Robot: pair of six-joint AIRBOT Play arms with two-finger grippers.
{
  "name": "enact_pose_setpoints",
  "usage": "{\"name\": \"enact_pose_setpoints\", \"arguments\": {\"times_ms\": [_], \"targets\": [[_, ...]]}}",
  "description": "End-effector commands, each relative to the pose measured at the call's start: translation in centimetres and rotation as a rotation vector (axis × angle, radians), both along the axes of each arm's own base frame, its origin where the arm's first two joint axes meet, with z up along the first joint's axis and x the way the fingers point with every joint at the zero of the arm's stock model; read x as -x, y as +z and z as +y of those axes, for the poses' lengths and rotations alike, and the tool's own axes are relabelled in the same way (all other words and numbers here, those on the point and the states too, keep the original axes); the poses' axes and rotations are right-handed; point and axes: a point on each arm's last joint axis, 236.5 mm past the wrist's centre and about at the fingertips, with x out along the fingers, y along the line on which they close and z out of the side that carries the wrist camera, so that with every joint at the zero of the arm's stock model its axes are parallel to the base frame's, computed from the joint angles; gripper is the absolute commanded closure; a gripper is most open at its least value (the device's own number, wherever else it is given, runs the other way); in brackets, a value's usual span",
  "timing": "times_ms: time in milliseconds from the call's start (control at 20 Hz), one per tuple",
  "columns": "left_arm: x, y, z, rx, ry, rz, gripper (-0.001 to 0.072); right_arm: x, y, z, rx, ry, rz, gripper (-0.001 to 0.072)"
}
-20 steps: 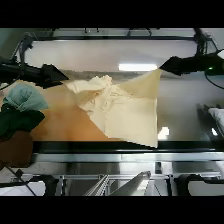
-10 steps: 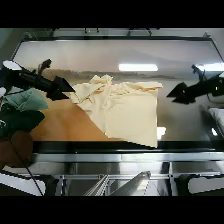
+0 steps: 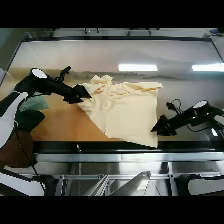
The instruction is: Fold the shirts.
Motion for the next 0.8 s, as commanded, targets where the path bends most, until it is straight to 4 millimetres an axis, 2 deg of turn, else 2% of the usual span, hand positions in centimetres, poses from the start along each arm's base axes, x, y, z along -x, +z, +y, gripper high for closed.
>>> {"name": "enact_pose_setpoints", "arguments": {"times_ms": [0, 50, 150, 250, 350, 500, 750], "targets": [[-5.1, 1.7, 0.9, -0.038, 0.104, -0.171, -0.0003, -2.4, -1.2, 2.9, 0.003, -0.051, -0.124, 0.0675], [-6.2, 2.0, 1.5, -0.057, 0.125, -0.207, -0.0003, -2.9, -0.7, 3.7, -0.024, -0.056, -0.145, 0.0697], [-7.0, 1.5, 3.0, -0.134, 0.13, -0.243, -0.0002, -3.4, -0.3, 4.4, -0.051, -0.068, -0.164, 0.0697], [-6.3, 0.4, 3.7, -0.181, 0.108, -0.212, -0.0003, -3.6, -0.2, 4.4, -0.054, -0.075, -0.169, 0.0697], [-4.3, 0.1, 3.6, -0.157, 0.064, -0.136, -0.0003, -3.6, -0.2, 4.4, -0.054, -0.07, -0.174, 0.0698], [-1.3, -0.5, 2.1, -0.15, -0.039, -0.049, -0.0003, -3.7, -0.2, 4.4, -0.053, -0.069, -0.184, 0.0697], [4.0, -4.4, -2.5, -0.154, -0.231, 0.124, -0.0002, -3.8, -0.1, 4.5, -0.058, -0.071, -0.186, 0.0697]]}}
